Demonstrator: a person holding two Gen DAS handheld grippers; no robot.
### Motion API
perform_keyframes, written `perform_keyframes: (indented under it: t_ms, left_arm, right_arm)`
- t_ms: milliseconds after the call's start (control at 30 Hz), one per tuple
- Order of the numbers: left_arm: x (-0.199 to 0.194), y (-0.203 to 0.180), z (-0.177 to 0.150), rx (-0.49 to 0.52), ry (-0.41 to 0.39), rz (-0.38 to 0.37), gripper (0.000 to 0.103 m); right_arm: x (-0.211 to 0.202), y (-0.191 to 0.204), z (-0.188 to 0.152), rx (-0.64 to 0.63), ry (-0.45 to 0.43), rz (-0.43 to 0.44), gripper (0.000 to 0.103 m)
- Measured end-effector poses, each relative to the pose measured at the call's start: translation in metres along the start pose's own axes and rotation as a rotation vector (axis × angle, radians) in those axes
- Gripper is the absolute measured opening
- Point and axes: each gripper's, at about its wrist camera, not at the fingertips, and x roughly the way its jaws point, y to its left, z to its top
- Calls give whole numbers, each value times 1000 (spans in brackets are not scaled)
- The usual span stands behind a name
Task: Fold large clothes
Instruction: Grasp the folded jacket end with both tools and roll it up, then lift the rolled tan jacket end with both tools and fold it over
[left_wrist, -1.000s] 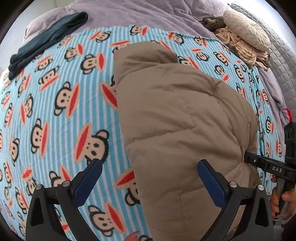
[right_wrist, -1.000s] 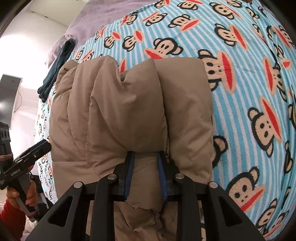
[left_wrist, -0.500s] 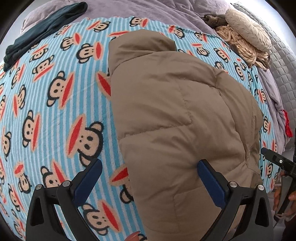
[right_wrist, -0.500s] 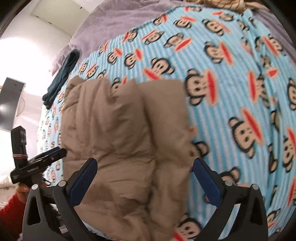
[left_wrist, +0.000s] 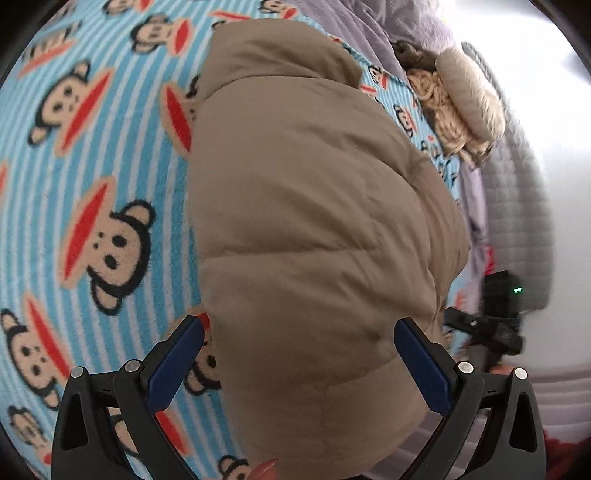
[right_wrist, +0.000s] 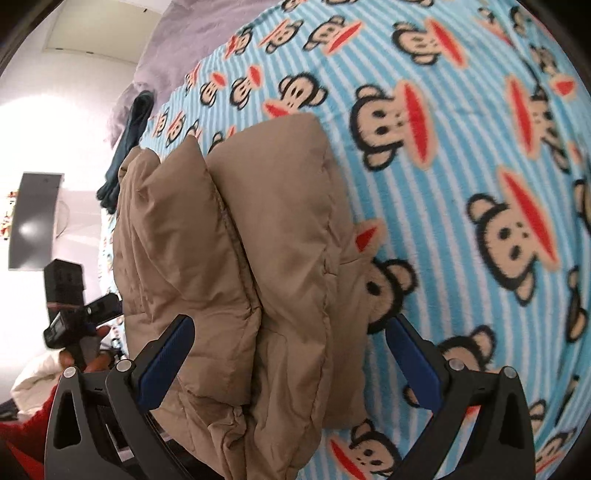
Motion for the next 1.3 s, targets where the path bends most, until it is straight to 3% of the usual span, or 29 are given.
perform_keyframes:
  t_ms: [67,167,267,633,1000,1033,1100,1167,1300]
  left_arm:
    - [4,11,2,-9,8,-8,103]
    - [13,18,5,-2,26,-92,103]
    - [25,17,7,9,25,-128,103]
    - [61,8,28,37,25,-115,103]
    - [68,-22,25,37,-5,-24,103]
    - [66,-28,24,49,-21,-16,99]
    - [61,-35,21,76,-42,-6,91]
    - [53,-42,20,85,-55,-15,79]
    - [32,-62,21,124,-84,-29,74]
  right_arm:
    - [9,-2,4,12,23,30,103]
    - [25,-7,11,14,58,62,103]
    - [40,-10,18,9,100,99,103]
    - [86,-1,40,-23,188,255,103]
    - [95,3,36,40,179,207,103]
    - [94,4,35,44,177,208,102]
    - [89,7,31,47,162,229,95]
    - [83,11,24,51,148,248,78]
    - [66,31,13,23,113,266,69]
